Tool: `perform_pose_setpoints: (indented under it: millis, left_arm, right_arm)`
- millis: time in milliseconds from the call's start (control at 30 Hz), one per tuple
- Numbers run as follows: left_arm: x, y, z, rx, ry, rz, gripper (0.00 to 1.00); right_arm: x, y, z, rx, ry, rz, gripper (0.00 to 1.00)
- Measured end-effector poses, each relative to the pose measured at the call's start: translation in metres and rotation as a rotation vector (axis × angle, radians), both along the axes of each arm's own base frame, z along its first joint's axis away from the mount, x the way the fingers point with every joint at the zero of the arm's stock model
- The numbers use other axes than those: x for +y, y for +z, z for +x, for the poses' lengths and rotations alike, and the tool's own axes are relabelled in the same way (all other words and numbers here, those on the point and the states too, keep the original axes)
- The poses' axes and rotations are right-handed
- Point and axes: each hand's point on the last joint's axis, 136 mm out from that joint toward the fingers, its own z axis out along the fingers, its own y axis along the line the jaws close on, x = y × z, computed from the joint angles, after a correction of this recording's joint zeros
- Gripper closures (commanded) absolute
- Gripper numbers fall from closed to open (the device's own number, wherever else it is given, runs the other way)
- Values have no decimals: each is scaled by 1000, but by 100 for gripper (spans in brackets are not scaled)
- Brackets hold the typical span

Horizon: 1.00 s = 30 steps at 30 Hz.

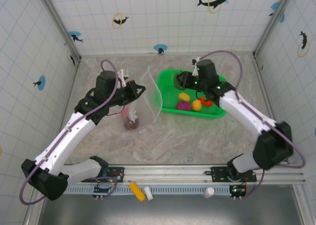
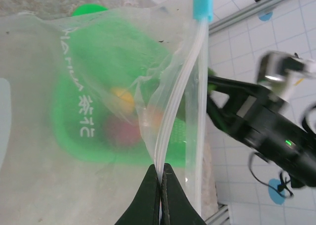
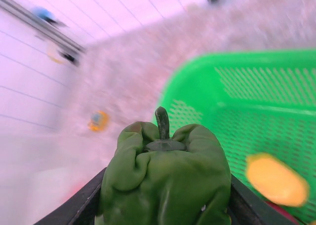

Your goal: Place the food in the zip-top bag and seal the zipper

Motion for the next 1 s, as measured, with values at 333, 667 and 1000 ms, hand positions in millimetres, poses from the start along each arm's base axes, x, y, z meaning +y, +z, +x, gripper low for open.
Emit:
perform_pose_setpoints:
  millis: [333,667,1000]
  left_arm:
    - [-21,0,3,36,-66,-93,100]
    - [-25,6,1,38,-85,-124,100]
    - [-24,5,1,41,-82,-119,100]
  right_arm:
    - [51,94,-90,-241,254,244,48]
    - [87,57,-102,-196,289,149,49]
    - [83,8,-91,-157,192,-78,34]
